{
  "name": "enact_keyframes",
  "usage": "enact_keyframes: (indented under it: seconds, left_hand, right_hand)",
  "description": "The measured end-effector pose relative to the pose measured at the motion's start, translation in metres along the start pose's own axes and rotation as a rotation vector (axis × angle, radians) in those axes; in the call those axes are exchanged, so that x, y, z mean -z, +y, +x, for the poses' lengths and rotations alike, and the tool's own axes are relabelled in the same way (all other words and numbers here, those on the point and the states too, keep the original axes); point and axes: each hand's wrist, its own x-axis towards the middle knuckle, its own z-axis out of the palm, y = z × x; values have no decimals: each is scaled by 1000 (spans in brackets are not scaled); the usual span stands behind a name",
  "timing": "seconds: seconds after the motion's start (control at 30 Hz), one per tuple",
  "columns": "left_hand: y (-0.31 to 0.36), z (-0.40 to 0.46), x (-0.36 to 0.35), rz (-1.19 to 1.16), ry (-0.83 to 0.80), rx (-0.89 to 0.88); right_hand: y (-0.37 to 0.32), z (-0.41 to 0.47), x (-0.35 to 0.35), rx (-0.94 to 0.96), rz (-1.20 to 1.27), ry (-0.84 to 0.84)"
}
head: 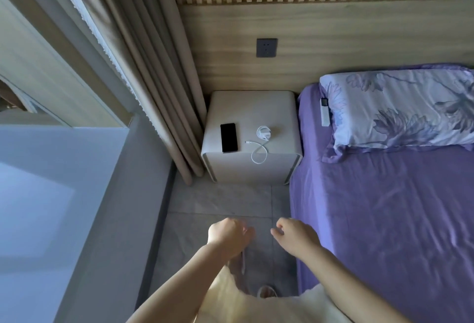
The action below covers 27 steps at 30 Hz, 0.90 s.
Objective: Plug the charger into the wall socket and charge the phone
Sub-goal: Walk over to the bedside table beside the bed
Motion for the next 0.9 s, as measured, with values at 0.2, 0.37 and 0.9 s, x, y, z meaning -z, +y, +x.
enact_keyframes:
  seconds: [0.2,0.37,0.9]
  left_hand:
    - [-11,71,51,20,-4,-54]
    - [-20,126,88,52,-20,-95]
    - [24,230,111,11,-128,7]
  right_hand:
    - [-22,69,35,-35,18,15]
    - [-38,117,58,-59,64,41]
    - [9,222,119,-118,135,-53]
